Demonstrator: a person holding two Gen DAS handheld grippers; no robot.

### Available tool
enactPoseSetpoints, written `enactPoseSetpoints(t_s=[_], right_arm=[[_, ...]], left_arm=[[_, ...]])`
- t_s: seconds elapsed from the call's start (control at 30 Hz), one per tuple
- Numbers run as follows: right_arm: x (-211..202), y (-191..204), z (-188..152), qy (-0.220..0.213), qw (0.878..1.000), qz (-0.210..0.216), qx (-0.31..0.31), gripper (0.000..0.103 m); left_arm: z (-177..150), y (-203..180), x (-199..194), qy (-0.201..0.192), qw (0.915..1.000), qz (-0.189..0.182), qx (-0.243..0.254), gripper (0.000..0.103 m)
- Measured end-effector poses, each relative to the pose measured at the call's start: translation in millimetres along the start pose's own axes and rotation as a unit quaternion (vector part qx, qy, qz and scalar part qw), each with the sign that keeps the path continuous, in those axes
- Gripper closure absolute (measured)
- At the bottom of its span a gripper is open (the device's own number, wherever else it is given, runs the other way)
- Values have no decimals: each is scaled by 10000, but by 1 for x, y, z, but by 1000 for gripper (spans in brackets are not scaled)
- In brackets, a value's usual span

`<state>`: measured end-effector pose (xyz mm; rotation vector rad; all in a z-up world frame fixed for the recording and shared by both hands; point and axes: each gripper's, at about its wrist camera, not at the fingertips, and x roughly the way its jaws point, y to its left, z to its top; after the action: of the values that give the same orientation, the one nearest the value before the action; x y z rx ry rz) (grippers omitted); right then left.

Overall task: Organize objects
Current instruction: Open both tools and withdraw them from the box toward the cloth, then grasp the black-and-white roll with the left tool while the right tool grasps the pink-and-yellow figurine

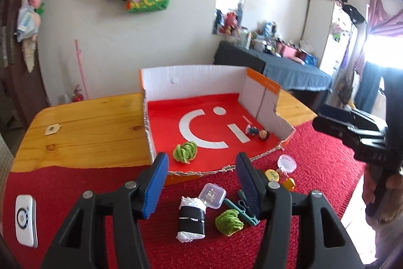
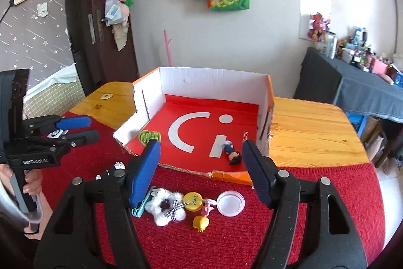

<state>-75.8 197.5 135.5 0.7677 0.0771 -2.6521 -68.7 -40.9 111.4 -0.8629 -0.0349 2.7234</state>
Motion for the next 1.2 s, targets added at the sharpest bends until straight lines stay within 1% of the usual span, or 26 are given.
enactPoseSetpoints(t_s=[0.03, 0.07, 0.13, 0.2, 0.3, 0.33, 0.4, 0.53, 0.57, 0.63, 0.7, 0.8, 0.9, 1.2], right_arm=[[-2, 0, -3, -50, 10000, -24, 51, 37], [-3, 0, -7, -93, 9999, -46, 96, 36], [-5, 3, -17, -163, 9997, -150, 131, 33], [-8, 5, -27, -254, 9992, -272, 152, 27], [-7, 8, -41, -313, 9984, -426, 191, 22], [-6, 9, -46, -324, 9982, -465, 208, 22], [-4, 10, -55, -296, 9977, -551, 247, 17], [2, 15, -71, -289, 9965, -762, 210, 15], [4, 16, -75, -260, 9963, -797, 200, 11], [8, 17, -84, -174, 9963, -806, 231, 9], [13, 17, -93, -88, 9961, -831, 285, 9], [20, 16, -104, 77, 9952, -907, 368, 9], [24, 15, -110, 180, 9946, -947, 390, 9], [29, 12, -114, 340, 9937, -980, 435, 9]], left_arm=[[-3, -1, -2, -57, 10000, 62, -14, 37], [-6, -3, -5, -126, 9998, 118, -31, 36], [-14, -8, -9, -258, 9994, 241, -37, 31], [-22, -13, -12, -352, 9987, 373, -25, 26], [-35, -16, -15, -448, 9976, 512, -89, 21], [-38, -17, -14, -454, 9974, 539, -116, 18], [-46, -19, -13, -450, 9971, 593, -137, 12], [-62, -24, -8, -403, 9968, 678, -149, 11], [-65, -26, -8, -419, 9963, 733, -156, 10], [-71, -27, -7, -449, 9956, 813, -158, 3], [-77, -27, -6, -450, 9951, 839, -279, 2], [-84, -25, -1, -332, 9957, 754, -430, 2], [-89, -26, 6, -180, 9954, 832, -442, 2], [-98, -21, 20, 181, 9947, 805, -616, 2]])
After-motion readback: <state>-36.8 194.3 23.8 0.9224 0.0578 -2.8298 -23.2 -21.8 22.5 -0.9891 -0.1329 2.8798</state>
